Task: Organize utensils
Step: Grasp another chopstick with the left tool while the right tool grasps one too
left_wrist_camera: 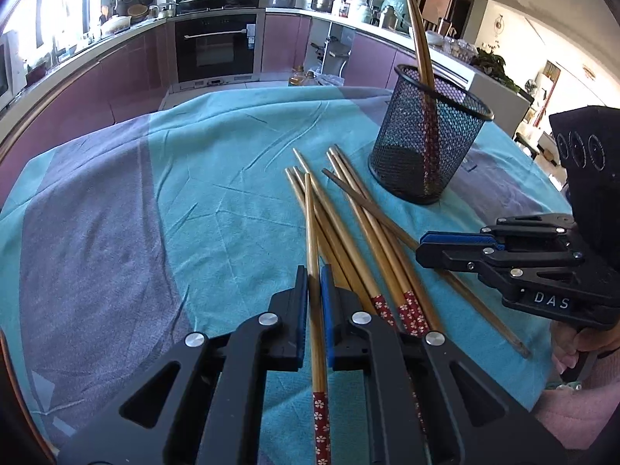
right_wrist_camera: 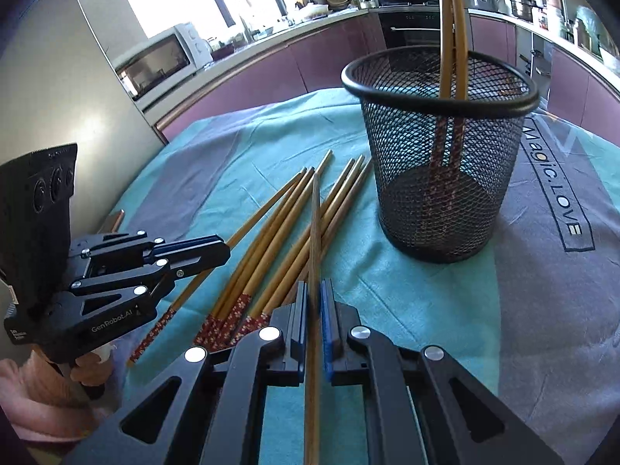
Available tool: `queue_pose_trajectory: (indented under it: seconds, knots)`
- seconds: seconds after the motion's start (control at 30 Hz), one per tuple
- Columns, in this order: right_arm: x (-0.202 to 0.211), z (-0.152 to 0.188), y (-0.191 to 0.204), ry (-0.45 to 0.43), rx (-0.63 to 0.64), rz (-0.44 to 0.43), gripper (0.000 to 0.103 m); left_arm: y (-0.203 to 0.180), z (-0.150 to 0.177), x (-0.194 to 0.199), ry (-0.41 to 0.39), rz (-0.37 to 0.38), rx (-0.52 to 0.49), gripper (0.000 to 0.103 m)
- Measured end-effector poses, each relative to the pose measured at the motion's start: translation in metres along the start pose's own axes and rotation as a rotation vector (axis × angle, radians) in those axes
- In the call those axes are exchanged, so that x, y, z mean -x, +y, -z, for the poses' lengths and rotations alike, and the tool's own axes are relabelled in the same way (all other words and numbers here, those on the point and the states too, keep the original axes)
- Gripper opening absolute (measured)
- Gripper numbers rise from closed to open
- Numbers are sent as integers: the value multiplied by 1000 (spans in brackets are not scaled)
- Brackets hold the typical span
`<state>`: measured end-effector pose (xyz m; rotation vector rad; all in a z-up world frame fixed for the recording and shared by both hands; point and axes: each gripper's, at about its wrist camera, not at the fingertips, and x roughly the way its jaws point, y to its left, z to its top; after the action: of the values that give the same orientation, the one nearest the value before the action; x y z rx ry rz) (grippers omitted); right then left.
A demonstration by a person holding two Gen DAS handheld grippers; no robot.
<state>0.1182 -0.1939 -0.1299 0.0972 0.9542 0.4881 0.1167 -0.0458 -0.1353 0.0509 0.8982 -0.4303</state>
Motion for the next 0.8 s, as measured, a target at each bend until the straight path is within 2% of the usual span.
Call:
queue_pose_trajectory:
  seconds: [0.37,0.67,0.77,0.8]
  knots:
    - [-8,-6,2,14,20,6,8,1,-2,-8,33,4,-30,11]
    - [16,-8,-2,-46,33,-18,5,2,-6,8,-6,17,-3,8]
    - [9,-11,0,-20,41,3,13,2,-8,15,-23,21,-8,8]
    - [6,-11,2,-10,47,8,22,1,-9,15,-24,18,-6,8]
